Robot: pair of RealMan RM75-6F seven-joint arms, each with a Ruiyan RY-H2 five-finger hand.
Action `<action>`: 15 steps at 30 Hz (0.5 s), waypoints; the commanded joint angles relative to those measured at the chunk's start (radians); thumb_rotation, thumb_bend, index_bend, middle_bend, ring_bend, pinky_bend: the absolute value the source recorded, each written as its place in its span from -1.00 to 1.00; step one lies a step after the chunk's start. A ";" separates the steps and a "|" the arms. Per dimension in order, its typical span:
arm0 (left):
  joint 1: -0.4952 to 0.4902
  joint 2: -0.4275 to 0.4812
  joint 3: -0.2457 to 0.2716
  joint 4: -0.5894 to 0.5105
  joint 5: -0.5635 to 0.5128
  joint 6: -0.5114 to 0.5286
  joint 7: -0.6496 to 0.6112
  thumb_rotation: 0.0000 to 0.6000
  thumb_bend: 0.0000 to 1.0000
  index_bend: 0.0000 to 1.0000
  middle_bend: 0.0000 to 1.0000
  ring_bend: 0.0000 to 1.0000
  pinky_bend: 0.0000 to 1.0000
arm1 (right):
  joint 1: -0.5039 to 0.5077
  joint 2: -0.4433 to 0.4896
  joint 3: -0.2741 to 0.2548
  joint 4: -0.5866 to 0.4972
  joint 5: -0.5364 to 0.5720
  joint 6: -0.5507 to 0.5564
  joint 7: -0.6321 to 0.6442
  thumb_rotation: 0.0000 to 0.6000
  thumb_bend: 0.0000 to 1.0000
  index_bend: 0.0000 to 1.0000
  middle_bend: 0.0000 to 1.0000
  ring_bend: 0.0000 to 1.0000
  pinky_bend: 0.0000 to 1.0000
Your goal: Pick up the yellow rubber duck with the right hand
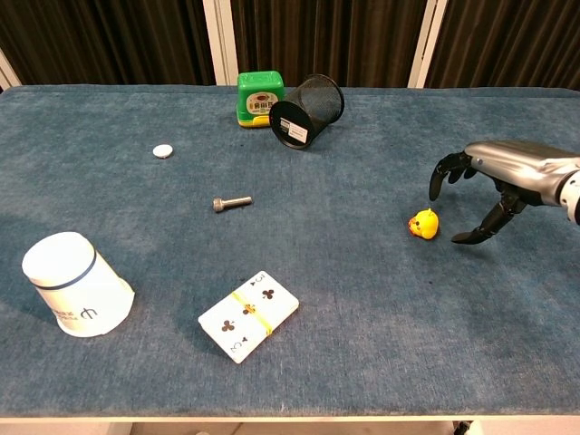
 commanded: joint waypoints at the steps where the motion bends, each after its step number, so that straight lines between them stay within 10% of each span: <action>1: 0.000 0.000 0.000 0.000 0.001 0.000 0.000 1.00 -0.41 -0.66 -0.93 -0.86 -0.65 | 0.010 -0.011 -0.001 0.010 0.006 -0.009 0.004 1.00 -0.45 -0.08 -0.37 -0.44 -0.52; 15: -0.002 0.001 0.000 0.004 0.001 -0.003 -0.002 1.00 -0.41 -0.66 -0.93 -0.86 -0.65 | 0.043 -0.044 -0.006 0.044 0.016 -0.026 0.018 1.00 -0.44 0.04 -0.37 -0.44 -0.52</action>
